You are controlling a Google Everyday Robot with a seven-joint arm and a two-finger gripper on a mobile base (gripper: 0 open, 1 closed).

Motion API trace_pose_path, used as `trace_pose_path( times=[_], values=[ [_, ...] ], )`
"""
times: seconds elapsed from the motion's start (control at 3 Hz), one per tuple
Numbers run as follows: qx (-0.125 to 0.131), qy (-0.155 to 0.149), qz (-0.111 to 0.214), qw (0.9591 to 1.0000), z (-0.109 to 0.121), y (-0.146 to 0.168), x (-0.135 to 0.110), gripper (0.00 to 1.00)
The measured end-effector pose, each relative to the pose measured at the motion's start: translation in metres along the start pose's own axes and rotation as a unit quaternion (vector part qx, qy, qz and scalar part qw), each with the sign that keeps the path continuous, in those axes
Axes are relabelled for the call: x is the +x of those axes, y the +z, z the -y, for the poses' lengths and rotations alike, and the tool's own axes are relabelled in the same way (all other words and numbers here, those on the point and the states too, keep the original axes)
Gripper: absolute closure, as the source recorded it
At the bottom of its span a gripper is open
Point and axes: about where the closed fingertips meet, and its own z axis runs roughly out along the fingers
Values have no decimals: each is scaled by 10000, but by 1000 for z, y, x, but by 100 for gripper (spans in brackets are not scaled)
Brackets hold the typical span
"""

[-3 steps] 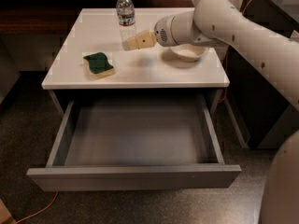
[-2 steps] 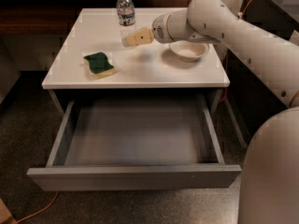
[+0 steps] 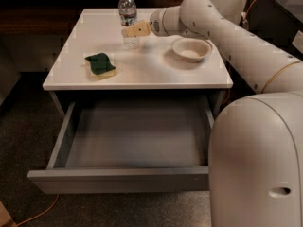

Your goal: Place water bottle into top drawer

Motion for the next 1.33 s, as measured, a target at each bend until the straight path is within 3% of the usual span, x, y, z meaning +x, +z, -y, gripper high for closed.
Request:
trace_pose_path(
  times=[1.0,1.33],
  values=[
    [-160,27,368,9992,3,45,-26,2],
    [-318,-20,427,9986,-6,52,-33,31]
  ],
)
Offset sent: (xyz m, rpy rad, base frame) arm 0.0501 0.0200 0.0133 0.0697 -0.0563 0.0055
